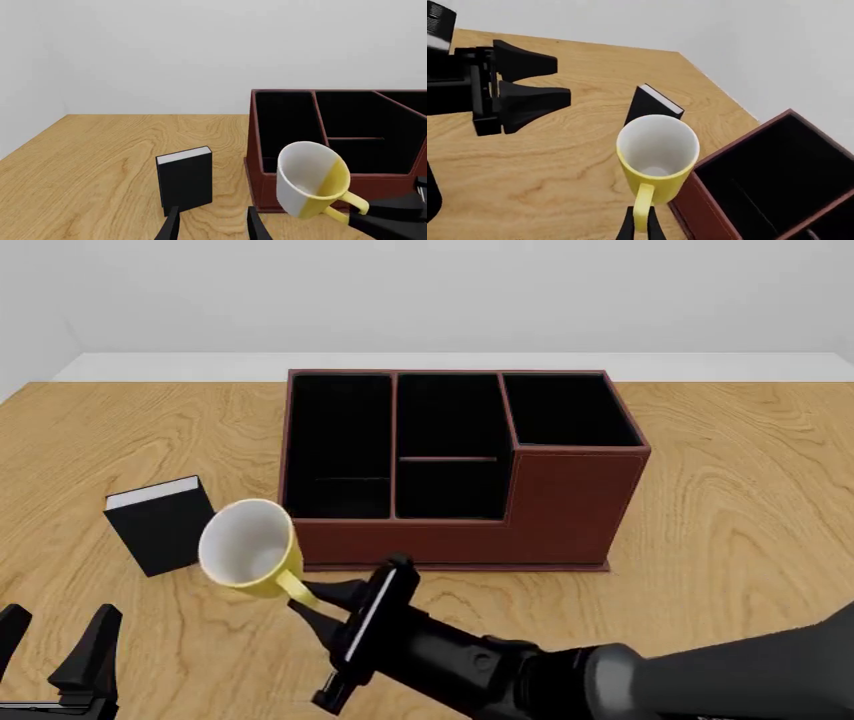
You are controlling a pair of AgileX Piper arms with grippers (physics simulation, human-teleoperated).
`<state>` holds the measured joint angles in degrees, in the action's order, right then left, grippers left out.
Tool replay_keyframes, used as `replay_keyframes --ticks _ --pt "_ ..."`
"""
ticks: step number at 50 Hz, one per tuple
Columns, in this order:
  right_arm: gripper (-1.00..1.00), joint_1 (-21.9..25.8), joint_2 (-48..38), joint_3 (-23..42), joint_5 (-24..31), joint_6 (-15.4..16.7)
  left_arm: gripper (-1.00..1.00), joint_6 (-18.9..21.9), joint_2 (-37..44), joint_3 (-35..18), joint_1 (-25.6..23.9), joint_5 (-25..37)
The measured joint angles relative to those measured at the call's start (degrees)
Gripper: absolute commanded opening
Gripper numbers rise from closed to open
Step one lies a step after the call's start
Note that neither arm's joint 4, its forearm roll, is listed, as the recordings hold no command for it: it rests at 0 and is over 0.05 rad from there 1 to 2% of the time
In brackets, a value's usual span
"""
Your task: Pick up the yellow and white mug and place it to the right of the caddy.
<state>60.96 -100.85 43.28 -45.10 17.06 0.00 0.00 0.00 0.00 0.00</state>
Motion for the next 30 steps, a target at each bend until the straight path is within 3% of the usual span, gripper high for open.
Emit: replay_keyframes --ticks 30 --pt "-1.00 -0.5 14.2 -6.3 3.0 1.8 1.00 0.0 0.0 0.0 0.0 0.0"
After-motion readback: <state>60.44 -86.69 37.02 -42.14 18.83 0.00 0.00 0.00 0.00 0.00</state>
